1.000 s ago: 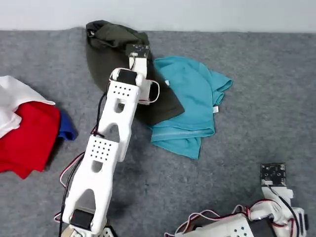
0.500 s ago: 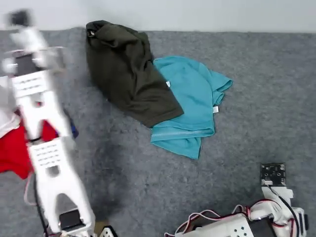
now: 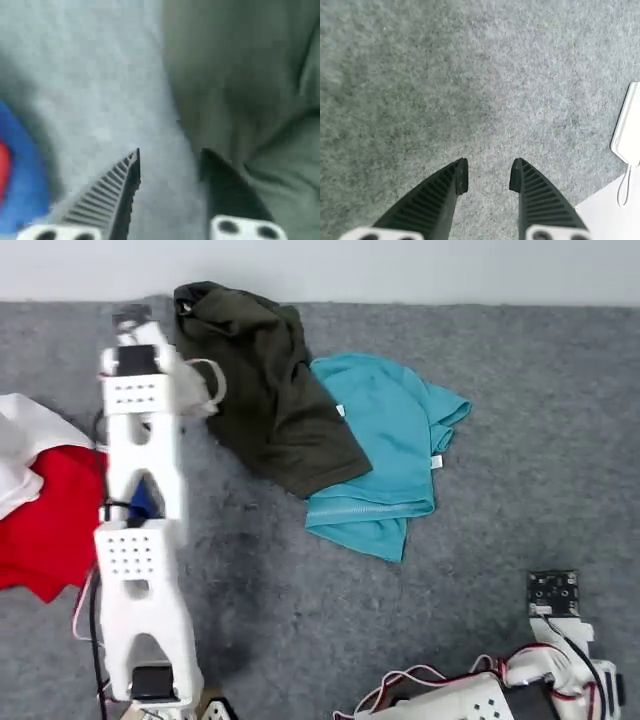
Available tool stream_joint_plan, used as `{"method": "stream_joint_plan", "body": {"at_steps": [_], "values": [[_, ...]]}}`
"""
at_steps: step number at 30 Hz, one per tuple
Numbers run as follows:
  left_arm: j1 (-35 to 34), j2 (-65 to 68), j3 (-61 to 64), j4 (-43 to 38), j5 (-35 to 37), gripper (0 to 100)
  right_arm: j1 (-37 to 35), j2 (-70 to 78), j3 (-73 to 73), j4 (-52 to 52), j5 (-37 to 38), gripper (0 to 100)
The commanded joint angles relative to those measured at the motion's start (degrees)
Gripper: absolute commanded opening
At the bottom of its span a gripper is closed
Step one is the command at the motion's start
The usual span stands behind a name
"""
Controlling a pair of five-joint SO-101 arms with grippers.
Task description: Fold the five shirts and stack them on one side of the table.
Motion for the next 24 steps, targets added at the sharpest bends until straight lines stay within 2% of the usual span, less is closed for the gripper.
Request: {"method": "stream_joint_plan", "body": {"at_steps": [1, 4, 7, 10, 14, 18, 24], "values": [[8.6, -13.3, 12.5, 1.9, 3.3, 29, 2.5, 0.6, 2.7, 5.0, 1.1, 15.1], [12.9, -13.1, 18.1, -1.2, 3.3, 32, 4.8, 0.6, 2.9, 5.0, 1.1, 15.1], [13.5, -7.8, 21.2, -5.7, 3.5, 32, 6.1, 0.6, 2.8, 5.0, 1.1, 15.1], [13.5, 0.1, 20.4, -6.4, 3.5, 30, 6.6, 0.6, 2.7, 5.0, 1.2, 15.1], [13.6, 8.9, 13.0, -3.4, 3.5, 22, 6.6, 0.6, 2.6, 5.0, 1.2, 15.1], [13.5, 14.2, -0.1, 2.0, 3.5, 0, 6.6, 0.6, 2.6, 5.0, 1.2, 15.1], [10.2, 9.2, -9.5, 1.9, 3.6, 1, 6.6, 0.6, 2.8, 5.0, 1.2, 15.1]]}}
